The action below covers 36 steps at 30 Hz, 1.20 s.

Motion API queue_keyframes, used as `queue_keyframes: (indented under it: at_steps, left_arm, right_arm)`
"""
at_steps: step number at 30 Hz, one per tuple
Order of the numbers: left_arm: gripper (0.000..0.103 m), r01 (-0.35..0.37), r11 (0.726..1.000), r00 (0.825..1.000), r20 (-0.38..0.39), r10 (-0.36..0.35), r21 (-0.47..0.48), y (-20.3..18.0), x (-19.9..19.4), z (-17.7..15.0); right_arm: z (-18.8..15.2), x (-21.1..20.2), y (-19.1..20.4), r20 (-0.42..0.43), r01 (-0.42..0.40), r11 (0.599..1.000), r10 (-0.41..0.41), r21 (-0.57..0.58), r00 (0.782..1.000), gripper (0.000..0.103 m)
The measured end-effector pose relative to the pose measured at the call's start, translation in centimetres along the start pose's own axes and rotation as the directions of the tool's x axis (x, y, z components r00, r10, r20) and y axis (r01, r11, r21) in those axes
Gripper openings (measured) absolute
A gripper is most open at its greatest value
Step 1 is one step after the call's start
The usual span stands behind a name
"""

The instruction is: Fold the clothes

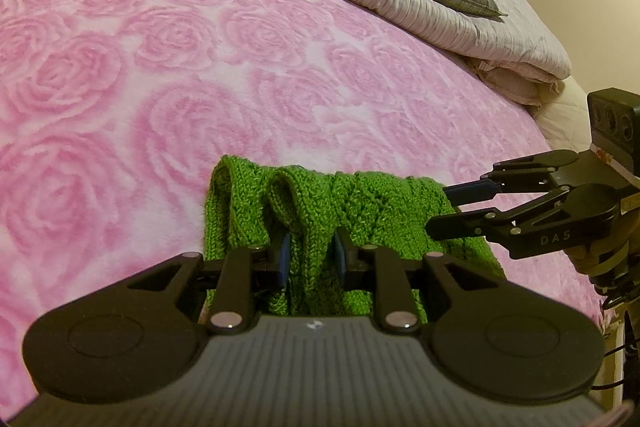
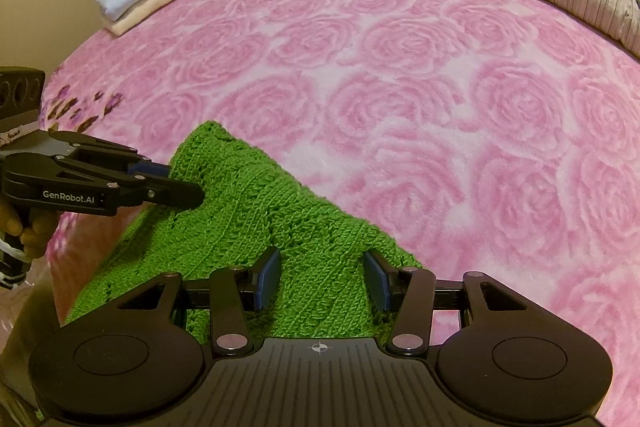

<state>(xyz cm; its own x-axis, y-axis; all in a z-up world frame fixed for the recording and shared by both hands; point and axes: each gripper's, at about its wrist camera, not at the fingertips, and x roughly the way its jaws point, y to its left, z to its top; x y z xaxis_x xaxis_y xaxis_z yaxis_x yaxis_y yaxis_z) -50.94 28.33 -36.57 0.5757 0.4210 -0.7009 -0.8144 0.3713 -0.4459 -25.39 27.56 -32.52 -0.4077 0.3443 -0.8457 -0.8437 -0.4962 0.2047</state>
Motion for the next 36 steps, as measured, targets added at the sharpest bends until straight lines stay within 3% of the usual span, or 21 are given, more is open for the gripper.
queue_keyframes:
  at_steps: [14, 24, 30, 36]
  left_arm:
    - [0.018, 0.020, 1.000, 1.000, 0.007, -0.020, 0.000, 0.4, -0.1, -0.1]
    - [0.012, 0.062, 0.998, 0.997, 0.033, -0.063, 0.006, 0.8, -1.2, 0.4]
    - [0.012, 0.084, 0.996, 0.996, 0.044, -0.084, -0.001, 1.7, -2.3, 1.3]
    - [0.011, 0.047, 0.999, 0.998, 0.044, -0.047, -0.004, 2.8, -2.1, 2.5]
  right_arm:
    - [0.1, 0.2, 0.1, -0.003, 0.010, 1.000, -0.010, 0.003, 1.000, 0.050]
    - [-1.1, -0.7, -1.1, 0.086, -0.063, 0.996, 0.058, 0.057, 0.995, 0.050]
    - [-0.3, -0.9, -0.8, 0.089, -0.069, 0.995, 0.063, 0.071, 0.994, 0.043]
    - [0.8, -0.4, -0.4, 0.085, -0.062, 0.994, 0.054, 0.092, 0.995, 0.038]
